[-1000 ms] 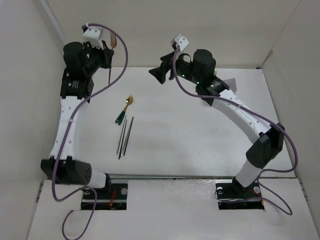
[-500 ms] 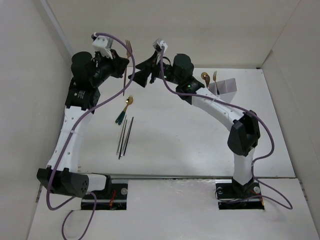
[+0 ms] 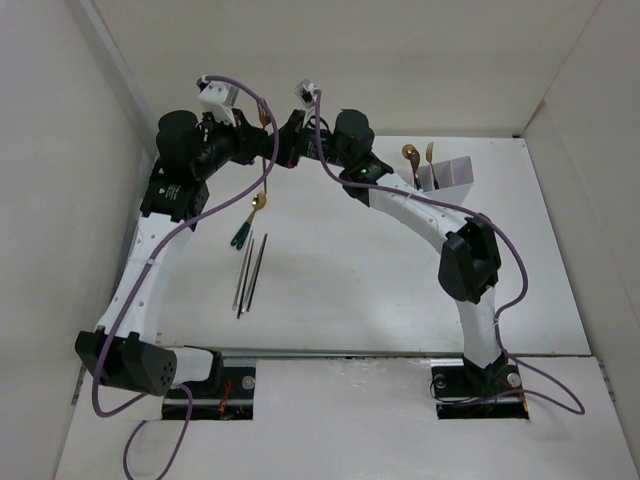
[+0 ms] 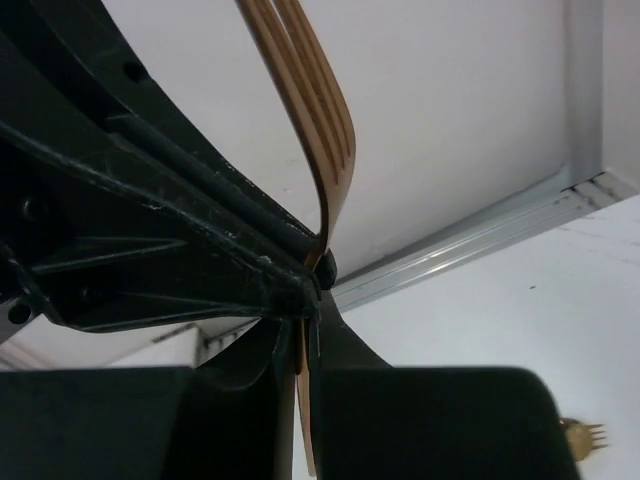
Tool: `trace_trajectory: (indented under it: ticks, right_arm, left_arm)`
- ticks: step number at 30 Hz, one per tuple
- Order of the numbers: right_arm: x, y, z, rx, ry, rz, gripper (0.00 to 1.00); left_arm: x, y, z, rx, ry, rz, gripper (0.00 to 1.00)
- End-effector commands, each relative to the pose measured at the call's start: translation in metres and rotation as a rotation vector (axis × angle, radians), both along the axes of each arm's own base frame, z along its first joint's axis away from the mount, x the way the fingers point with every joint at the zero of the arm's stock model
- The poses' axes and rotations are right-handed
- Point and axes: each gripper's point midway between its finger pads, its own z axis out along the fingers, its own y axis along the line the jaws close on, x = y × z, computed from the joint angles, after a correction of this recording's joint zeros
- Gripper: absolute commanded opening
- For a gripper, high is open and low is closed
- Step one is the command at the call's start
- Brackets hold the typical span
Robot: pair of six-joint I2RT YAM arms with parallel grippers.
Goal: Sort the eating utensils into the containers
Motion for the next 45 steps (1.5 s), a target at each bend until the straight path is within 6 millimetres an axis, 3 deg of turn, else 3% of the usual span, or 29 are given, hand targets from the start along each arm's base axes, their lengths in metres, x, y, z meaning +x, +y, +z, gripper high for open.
trace_trajectory:
  ticks: [1, 4, 5, 6, 7, 8, 9, 11, 12, 13, 14, 15, 16, 17, 18, 19, 20, 22, 23, 27, 31, 37, 42, 45]
  right_arm:
    - [-0.010, -0.001, 0.039, 0.079, -0.057, 0.011, 0.00]
    - [-0.010, -0.006, 0.046, 0.088, -0.072, -0.019, 0.00]
    - [-0.003, -0.012, 0.035, 0.074, -0.050, -0.044, 0.00]
    - [0.000, -0.017, 0.032, 0.065, -0.053, -0.056, 0.00]
    - [0.004, -0.027, 0.037, 0.067, -0.063, -0.087, 0.00]
    - [0.011, -0.036, 0.033, 0.060, -0.051, -0.116, 0.00]
    - [0.033, -0.059, 0.010, 0.029, -0.006, -0.186, 0.00]
    - [0.048, -0.095, 0.009, 0.012, -0.023, -0.274, 0.00]
    - [0.074, -0.133, -0.019, -0.034, 0.023, -0.374, 0.00]
    - [0.082, -0.159, -0.016, -0.060, -0.014, -0.440, 0.00]
    - [0.094, -0.183, -0.025, -0.098, -0.013, -0.506, 0.00]
    - [0.105, -0.208, -0.045, -0.172, 0.024, -0.575, 0.00]
    - [0.125, -0.251, -0.059, -0.229, 0.039, -0.705, 0.00]
    - [0.131, -0.276, -0.059, -0.292, -0.010, -0.774, 0.00]
    - [0.136, -0.296, -0.079, -0.358, 0.025, -0.822, 0.00]
    - [0.144, -0.329, -0.081, -0.386, 0.022, -0.909, 0.00]
    - [0.146, -0.344, -0.093, -0.419, 0.028, -0.936, 0.00]
    - [0.150, -0.370, -0.094, -0.452, 0.010, -0.997, 0.00]
    - [0.154, -0.393, -0.100, -0.470, 0.024, -1.047, 0.00]
    - [0.163, -0.425, -0.107, -0.518, 0.022, -1.117, 0.00]
    - [0.173, -0.433, -0.134, -0.594, 0.076, -1.140, 0.00]
    - [0.172, -0.454, -0.143, -0.645, 0.097, -1.219, 0.00]
    - [0.176, -0.456, -0.176, -0.687, 0.147, -1.214, 0.00]
    - [0.176, -0.457, -0.183, -0.683, 0.181, -1.222, 0.12]
  left_arm:
    - [-0.015, -0.009, 0.027, -0.043, -0.080, -0.041, 0.00]
    - [-0.017, -0.008, 0.020, -0.040, -0.062, -0.041, 0.02]
    - [-0.017, -0.008, 0.018, -0.038, -0.053, -0.041, 0.15]
    - [-0.017, -0.008, 0.014, -0.036, -0.044, -0.041, 0.63]
    - [-0.016, -0.007, 0.011, -0.033, -0.032, -0.032, 0.91]
    - [-0.015, -0.005, 0.011, -0.032, -0.032, -0.016, 1.00]
    - [-0.013, -0.003, 0.011, -0.022, -0.039, -0.008, 1.00]
    - [-0.010, 0.002, 0.000, -0.001, -0.021, 0.020, 1.00]
    - [-0.005, 0.009, -0.001, 0.010, -0.026, 0.064, 1.00]
    - [-0.004, 0.014, -0.011, 0.028, -0.014, 0.092, 1.00]
    - [-0.001, 0.018, -0.016, 0.034, -0.004, 0.119, 1.00]
    - [0.001, 0.026, -0.017, 0.047, -0.016, 0.165, 1.00]
    - [0.005, 0.035, -0.025, 0.062, -0.005, 0.201, 1.00]
    - [0.005, 0.043, -0.038, 0.072, 0.018, 0.233, 1.00]
    - [0.007, 0.047, -0.043, 0.086, 0.018, 0.251, 1.00]
    - [0.009, 0.054, -0.052, 0.102, 0.032, 0.278, 1.00]
    - [0.011, 0.056, -0.058, 0.119, 0.031, 0.285, 1.00]
    - [0.012, 0.062, -0.077, 0.145, 0.061, 0.314, 1.00]
    - [0.014, 0.064, -0.087, 0.155, 0.081, 0.324, 1.00]
    - [0.024, 0.074, -0.133, 0.209, 0.177, 0.365, 1.00]
    - [0.032, 0.086, -0.161, 0.267, 0.228, 0.422, 1.00]
    - [0.042, 0.105, -0.181, 0.315, 0.269, 0.468, 1.00]
    - [0.050, 0.111, -0.202, 0.350, 0.297, 0.481, 0.99]
    - [0.053, 0.124, -0.214, 0.358, 0.323, 0.513, 0.94]
